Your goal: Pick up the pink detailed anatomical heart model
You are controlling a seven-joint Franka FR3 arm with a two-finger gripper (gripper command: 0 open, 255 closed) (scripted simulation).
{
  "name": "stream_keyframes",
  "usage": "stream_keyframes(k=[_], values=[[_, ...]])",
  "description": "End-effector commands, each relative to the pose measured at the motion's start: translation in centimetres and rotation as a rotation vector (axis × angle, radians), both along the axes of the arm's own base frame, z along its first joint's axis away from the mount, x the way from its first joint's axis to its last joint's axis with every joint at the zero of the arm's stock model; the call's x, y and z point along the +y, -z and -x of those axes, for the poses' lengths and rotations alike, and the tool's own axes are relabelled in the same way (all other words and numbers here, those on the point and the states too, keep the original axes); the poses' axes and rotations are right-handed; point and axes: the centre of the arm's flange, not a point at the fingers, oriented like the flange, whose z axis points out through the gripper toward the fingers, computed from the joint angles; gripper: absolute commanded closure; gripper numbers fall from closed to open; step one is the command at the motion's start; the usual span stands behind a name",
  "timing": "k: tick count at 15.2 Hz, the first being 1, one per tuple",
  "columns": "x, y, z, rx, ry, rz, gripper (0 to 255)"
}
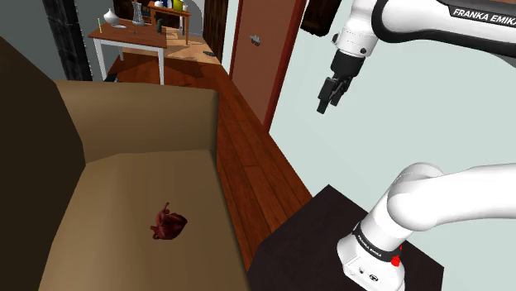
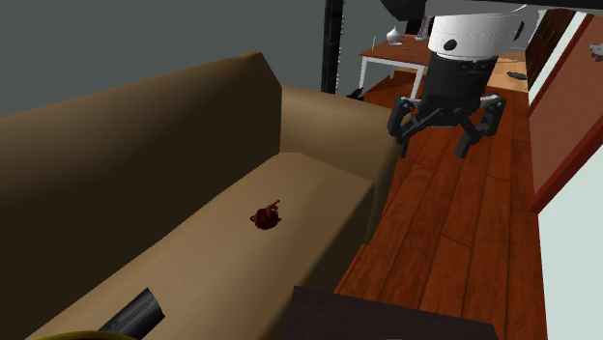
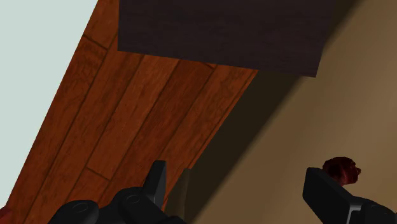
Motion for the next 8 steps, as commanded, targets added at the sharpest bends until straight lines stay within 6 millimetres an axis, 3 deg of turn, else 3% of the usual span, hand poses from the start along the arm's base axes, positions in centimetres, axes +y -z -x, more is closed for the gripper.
stream_keyframes(k=[1,8], values=[[0.0,0.0,0.0,0.0,0.0,0.0,0],[4.1,7.4,-2.3,-0.032,0.014,-0.043,0]])
